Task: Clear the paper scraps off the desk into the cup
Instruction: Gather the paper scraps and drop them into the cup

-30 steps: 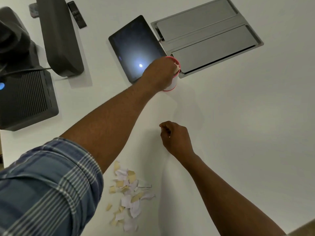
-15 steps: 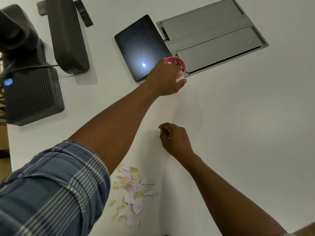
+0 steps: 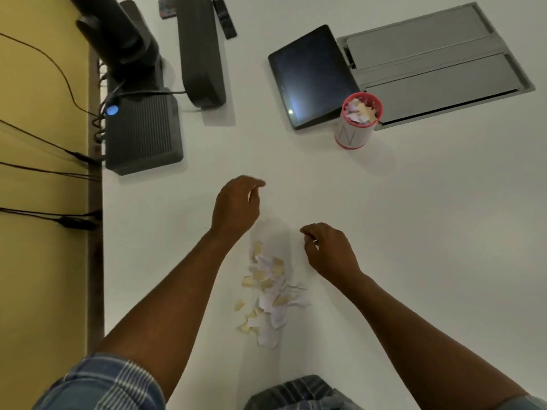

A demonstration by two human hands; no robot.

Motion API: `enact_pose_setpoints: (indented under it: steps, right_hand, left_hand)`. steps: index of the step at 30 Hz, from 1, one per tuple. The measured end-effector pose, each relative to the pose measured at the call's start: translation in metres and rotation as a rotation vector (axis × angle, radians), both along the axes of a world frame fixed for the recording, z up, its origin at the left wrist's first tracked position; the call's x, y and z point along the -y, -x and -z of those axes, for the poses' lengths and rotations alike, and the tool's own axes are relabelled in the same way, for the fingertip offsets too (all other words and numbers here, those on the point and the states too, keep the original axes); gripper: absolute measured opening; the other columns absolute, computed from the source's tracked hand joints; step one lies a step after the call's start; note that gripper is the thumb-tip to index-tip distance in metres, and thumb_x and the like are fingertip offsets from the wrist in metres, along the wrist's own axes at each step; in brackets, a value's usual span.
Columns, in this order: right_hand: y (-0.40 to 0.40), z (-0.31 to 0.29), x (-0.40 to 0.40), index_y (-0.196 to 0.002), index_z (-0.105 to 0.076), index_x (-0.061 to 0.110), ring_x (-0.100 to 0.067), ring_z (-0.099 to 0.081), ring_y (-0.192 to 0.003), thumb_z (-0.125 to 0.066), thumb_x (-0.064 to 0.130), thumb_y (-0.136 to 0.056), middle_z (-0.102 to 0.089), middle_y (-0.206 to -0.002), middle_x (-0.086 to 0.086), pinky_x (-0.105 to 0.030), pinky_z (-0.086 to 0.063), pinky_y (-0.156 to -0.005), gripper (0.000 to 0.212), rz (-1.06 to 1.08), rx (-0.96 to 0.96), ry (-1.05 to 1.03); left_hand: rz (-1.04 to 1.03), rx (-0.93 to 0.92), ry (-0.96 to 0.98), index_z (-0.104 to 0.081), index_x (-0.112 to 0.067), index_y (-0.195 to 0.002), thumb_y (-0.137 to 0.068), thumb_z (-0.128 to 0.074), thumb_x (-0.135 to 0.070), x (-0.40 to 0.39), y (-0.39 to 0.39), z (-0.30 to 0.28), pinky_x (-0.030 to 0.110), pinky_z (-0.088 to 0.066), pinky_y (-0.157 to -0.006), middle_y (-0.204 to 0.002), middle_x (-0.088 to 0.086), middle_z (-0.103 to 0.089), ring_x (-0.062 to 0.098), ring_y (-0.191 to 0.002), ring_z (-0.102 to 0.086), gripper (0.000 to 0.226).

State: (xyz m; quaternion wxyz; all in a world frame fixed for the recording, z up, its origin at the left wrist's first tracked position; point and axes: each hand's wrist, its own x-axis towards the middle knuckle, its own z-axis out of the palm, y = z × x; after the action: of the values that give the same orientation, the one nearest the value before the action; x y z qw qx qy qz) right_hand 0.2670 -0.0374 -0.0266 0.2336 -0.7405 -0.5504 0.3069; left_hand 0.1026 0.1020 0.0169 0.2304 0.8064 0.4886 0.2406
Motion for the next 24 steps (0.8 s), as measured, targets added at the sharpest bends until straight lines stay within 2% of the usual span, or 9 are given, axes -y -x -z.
enact_pose_setpoints:
  steps: [2, 4, 7, 10, 14, 18, 21, 24]
  right_hand:
    - [0.007, 0.004, 0.011, -0.118, -0.064, 0.016, -0.020, -0.064, -0.102, -0.053, 0.017, -0.094, -0.066, -0.119, -0.002, -0.034, -0.051, -0.088, 0.027, -0.044, 0.003, 0.045]
    - [0.016, 0.009, 0.020, -0.125, -0.059, 0.017, -0.020, -0.058, -0.114, -0.049, 0.019, -0.096, -0.060, -0.129, 0.000, -0.033, -0.048, -0.095, 0.031, -0.126, 0.029, 0.081]
    - [0.030, 0.014, 0.023, -0.134, -0.051, 0.017, -0.020, -0.045, -0.130, -0.046, 0.015, -0.097, -0.051, -0.141, -0.001, -0.036, -0.045, -0.099, 0.038, -0.255, 0.092, 0.105]
    - [0.043, 0.014, 0.018, -0.142, -0.041, 0.014, -0.023, -0.036, -0.137, -0.050, 0.011, -0.094, -0.040, -0.150, -0.005, -0.038, -0.044, -0.102, 0.049, -0.345, 0.160, 0.110]
    - [0.056, 0.012, 0.004, -0.149, -0.026, 0.010, -0.025, -0.023, -0.145, -0.051, 0.010, -0.094, -0.022, -0.159, -0.008, -0.039, -0.039, -0.110, 0.061, -0.479, 0.236, 0.100]
    - [0.064, 0.012, -0.007, -0.153, -0.018, 0.016, -0.023, -0.014, -0.148, -0.035, 0.022, -0.102, -0.014, -0.162, -0.002, -0.036, -0.024, -0.118, 0.053, -0.645, 0.338, 0.060]
    - [0.063, 0.009, -0.008, -0.150, -0.028, 0.017, -0.024, -0.021, -0.145, -0.035, 0.026, -0.103, -0.024, -0.158, -0.003, -0.036, -0.027, -0.115, 0.048, -0.722, 0.374, 0.028]
    - [0.059, 0.004, -0.004, -0.139, -0.047, 0.012, -0.027, -0.038, -0.134, -0.045, 0.023, -0.099, -0.042, -0.146, -0.009, -0.036, -0.038, -0.105, 0.041, -0.744, 0.381, 0.004]
  left_hand:
    - [-0.049, -0.020, 0.076, -0.070, -0.005, -0.103, -0.088, -0.052, 0.003, 0.020, 0.026, 0.013, 0.037, -0.052, -0.095, -0.108, 0.011, -0.071, 0.026, -0.102, -0.067, 0.024]
    - [-0.065, -0.079, 0.215, -0.065, -0.006, -0.116, -0.090, -0.048, 0.003, 0.041, 0.046, 0.024, 0.034, -0.044, -0.105, -0.125, 0.011, -0.064, 0.023, -0.118, -0.059, 0.033]
    - [0.040, -0.187, 0.370, -0.052, -0.007, -0.133, -0.089, -0.043, 0.007, 0.068, 0.062, 0.036, 0.032, -0.031, -0.115, -0.143, 0.009, -0.049, 0.021, -0.134, -0.044, 0.047]
    - [0.162, -0.277, 0.363, -0.043, -0.006, -0.139, -0.088, -0.043, 0.006, 0.083, 0.065, 0.042, 0.031, -0.026, -0.117, -0.150, 0.008, -0.039, 0.020, -0.140, -0.033, 0.053]
    - [0.136, -0.277, 0.364, -0.038, -0.008, -0.143, -0.094, -0.043, -0.002, 0.092, 0.067, 0.046, 0.027, -0.025, -0.117, -0.152, 0.005, -0.035, 0.016, -0.142, -0.030, 0.049]
    - [0.048, -0.289, 0.352, -0.044, -0.006, -0.139, -0.096, -0.042, -0.008, 0.103, 0.077, 0.047, 0.029, -0.032, -0.112, -0.147, 0.008, -0.043, 0.020, -0.137, -0.036, 0.043]
    - [0.055, -0.354, 0.314, -0.048, -0.009, -0.135, -0.096, -0.042, -0.013, 0.115, 0.087, 0.046, 0.033, -0.044, -0.101, -0.140, 0.005, -0.047, 0.022, -0.127, -0.043, 0.040]
    - [0.055, -0.366, 0.301, -0.051, -0.013, -0.131, -0.095, -0.049, -0.030, 0.131, 0.093, 0.046, 0.034, -0.050, -0.088, -0.130, 0.001, -0.049, 0.021, -0.115, -0.048, 0.040]
